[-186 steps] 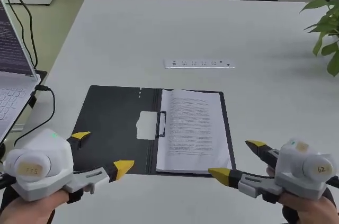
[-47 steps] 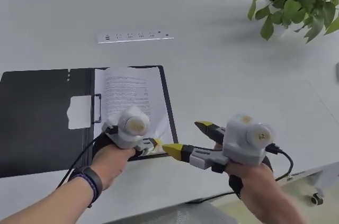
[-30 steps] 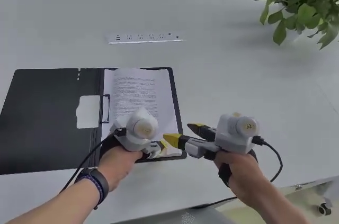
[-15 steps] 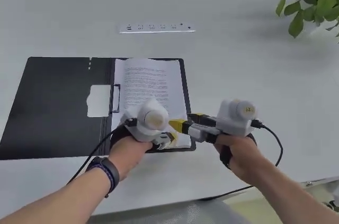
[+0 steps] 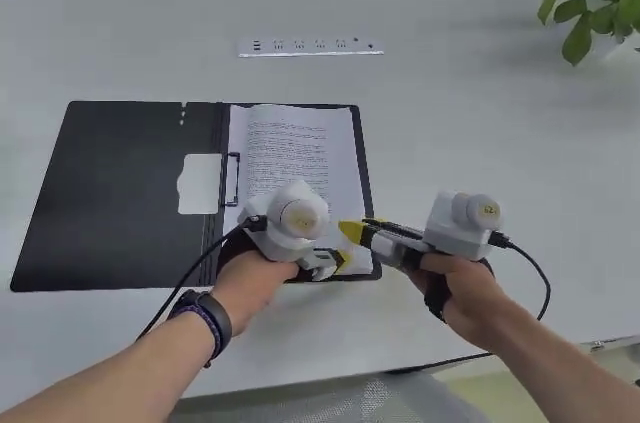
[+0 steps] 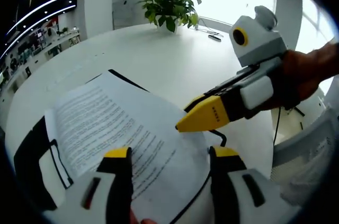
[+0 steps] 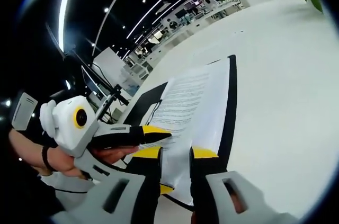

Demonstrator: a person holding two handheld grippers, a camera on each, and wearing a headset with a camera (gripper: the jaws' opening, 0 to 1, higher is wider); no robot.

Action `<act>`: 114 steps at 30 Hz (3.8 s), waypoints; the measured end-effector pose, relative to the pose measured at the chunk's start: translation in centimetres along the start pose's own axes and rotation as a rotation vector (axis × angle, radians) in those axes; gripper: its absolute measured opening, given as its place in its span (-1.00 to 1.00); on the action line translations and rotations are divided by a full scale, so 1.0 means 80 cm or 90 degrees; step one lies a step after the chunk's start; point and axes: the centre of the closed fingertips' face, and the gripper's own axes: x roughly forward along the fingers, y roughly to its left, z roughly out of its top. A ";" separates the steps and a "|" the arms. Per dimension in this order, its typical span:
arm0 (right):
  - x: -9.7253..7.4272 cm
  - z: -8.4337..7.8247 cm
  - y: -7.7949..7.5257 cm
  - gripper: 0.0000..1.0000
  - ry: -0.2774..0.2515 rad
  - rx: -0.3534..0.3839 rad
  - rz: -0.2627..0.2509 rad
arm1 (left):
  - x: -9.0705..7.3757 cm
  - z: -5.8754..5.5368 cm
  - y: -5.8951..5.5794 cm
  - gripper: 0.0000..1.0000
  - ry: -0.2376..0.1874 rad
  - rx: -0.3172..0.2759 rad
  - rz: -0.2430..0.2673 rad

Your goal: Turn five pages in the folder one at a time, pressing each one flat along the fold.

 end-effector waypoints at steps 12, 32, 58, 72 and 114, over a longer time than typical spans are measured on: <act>0.002 0.012 0.012 -1.00 -0.021 0.027 0.012 | -0.021 0.015 0.001 0.25 -0.033 -0.018 0.008; 0.025 0.040 0.070 -1.00 -0.038 -0.018 0.054 | -0.105 -0.009 0.049 0.28 -0.074 -0.073 0.071; 0.088 0.047 0.157 -1.00 -0.039 -0.049 0.127 | -0.223 -0.072 0.139 0.31 -0.114 -0.148 0.189; 0.129 0.042 0.215 -1.00 -0.023 -0.059 0.177 | -0.266 -0.096 0.160 0.32 -0.129 -0.173 0.223; 0.222 -0.023 0.272 -1.00 0.075 -0.042 0.222 | -0.325 -0.131 0.178 0.33 -0.145 -0.215 0.271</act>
